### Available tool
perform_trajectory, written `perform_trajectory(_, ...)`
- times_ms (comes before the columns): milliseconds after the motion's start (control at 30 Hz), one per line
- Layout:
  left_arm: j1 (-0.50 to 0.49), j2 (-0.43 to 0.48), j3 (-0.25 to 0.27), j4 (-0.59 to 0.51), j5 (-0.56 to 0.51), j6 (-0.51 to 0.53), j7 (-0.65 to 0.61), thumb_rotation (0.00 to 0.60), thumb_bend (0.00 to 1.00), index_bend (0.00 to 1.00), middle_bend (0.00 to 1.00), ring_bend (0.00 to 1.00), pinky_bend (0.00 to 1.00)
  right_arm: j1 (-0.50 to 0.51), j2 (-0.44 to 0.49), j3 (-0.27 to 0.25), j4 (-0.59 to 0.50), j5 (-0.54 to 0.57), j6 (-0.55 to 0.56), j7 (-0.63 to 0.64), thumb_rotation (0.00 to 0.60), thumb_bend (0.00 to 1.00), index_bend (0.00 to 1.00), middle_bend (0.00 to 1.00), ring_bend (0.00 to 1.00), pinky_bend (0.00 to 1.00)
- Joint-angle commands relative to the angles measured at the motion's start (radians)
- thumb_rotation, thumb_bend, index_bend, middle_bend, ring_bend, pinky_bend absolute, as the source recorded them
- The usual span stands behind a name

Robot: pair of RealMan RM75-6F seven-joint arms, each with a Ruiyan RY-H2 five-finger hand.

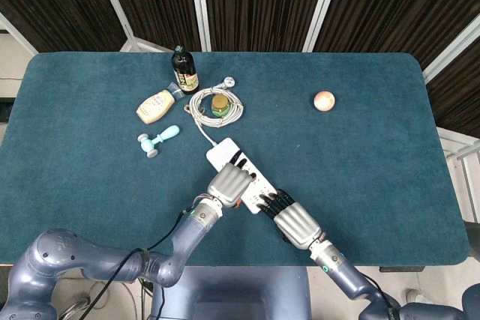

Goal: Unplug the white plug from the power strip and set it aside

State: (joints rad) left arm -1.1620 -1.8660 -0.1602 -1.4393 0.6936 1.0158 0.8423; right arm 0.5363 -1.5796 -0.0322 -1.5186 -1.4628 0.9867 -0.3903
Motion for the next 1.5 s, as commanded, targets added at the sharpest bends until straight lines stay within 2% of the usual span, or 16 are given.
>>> perform_trajectory(33,0.008,-0.009,0.004,0.014,0.023,0.001,-0.014,0.6,0.36,0.51,0.55,0.15,0.04,0.0,0.0,-0.001,0.0,0.0,-0.002,0.002,0.6,0.78,0.19,0.16,0.12,0.1)
perform_trajectory(567,0.003,-0.024,-0.047,0.029,0.036,-0.01,-0.018,0.6,0.37,0.54,0.59,0.16,0.04,0.004,-0.009,-0.008,0.007,-0.014,-0.005,0.01,0.6,0.78,0.19,0.16,0.13,0.1)
perform_trajectory(1233,0.002,-0.026,-0.057,0.016,0.04,-0.007,0.0,0.6,0.37,0.57,0.61,0.18,0.05,0.001,-0.013,-0.02,0.005,-0.023,-0.005,0.009,0.6,0.78,0.2,0.16,0.13,0.1)
perform_trajectory(1500,0.02,-0.008,-0.041,-0.013,0.051,0.005,-0.003,0.6,0.38,0.57,0.61,0.18,0.05,0.002,-0.013,-0.015,0.005,-0.019,-0.008,0.011,0.6,0.78,0.2,0.16,0.13,0.11)
